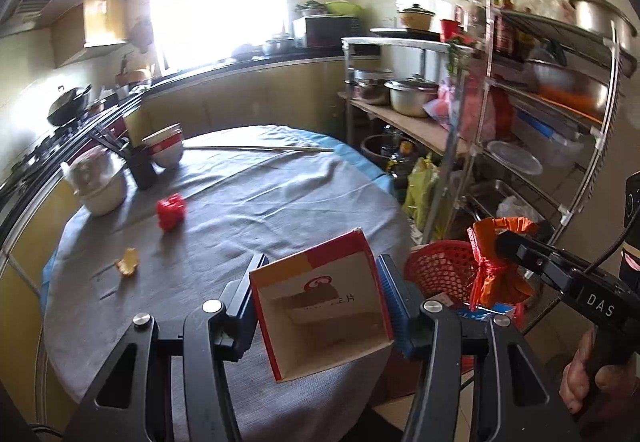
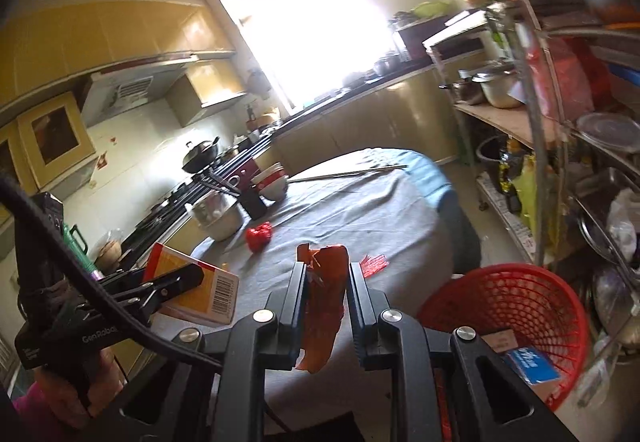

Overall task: Collect trash
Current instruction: 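Open both tools over the red basket to drop the wrapper and medicine box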

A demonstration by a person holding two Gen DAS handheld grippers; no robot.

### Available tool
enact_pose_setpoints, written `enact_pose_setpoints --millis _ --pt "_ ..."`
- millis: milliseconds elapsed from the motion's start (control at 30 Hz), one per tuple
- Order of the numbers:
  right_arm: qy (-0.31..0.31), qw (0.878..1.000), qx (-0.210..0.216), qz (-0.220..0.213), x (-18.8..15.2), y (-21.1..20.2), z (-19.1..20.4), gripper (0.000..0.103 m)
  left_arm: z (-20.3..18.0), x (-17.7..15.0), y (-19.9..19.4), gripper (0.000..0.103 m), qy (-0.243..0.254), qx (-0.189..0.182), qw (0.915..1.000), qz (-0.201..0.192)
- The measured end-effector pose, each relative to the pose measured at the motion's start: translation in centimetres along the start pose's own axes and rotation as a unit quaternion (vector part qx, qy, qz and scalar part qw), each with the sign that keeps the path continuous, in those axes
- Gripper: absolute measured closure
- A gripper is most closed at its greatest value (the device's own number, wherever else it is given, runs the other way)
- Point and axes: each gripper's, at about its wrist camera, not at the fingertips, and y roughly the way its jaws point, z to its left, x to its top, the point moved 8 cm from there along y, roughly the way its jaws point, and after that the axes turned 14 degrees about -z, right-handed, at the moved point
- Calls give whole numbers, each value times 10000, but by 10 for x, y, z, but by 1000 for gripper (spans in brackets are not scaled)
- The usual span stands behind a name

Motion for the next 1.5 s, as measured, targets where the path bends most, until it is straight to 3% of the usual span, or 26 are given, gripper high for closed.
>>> enact_pose_setpoints --millis 433,833,933,967,1000,1033,1167,1367,1467,1500 --pt "731 9955 -607 -5 -3 -21 -96 82 -81 6 50 47 295 -697 9967 293" --pt "1289 9848 -1153 167 -19 -24 -158 78 -147 -16 89 44 392 -1426 9843 960" --pt "1484 9809 -1224 274 -22 -18 -166 61 -154 -21 92 40 519 -1437 9825 1066" --pt "1563 9795 -1240 271 -22 -19 -167 41 -153 -20 91 40 526 -1431 9828 1039" --pt "1625 9786 -1251 176 -19 -21 -169 34 -152 -20 90 39 505 -1455 9827 1030" --pt "1643 9787 -1231 81 -17 -24 -169 34 -150 -20 89 39 480 -1467 9826 1033" --pt "1427 9826 -1177 -192 -4 -32 -164 34 -132 -21 79 39 373 -1353 9849 1011" --pt "1383 9850 -972 -338 9 -38 -149 34 -96 -22 56 38 676 -723 9919 790" --pt "1325 9869 -854 -341 11 -36 -137 34 -74 -15 41 24 802 -286 9946 588" --pt "1305 9876 -811 -332 12 -35 -132 34 -66 -12 34 24 797 -159 9955 495"
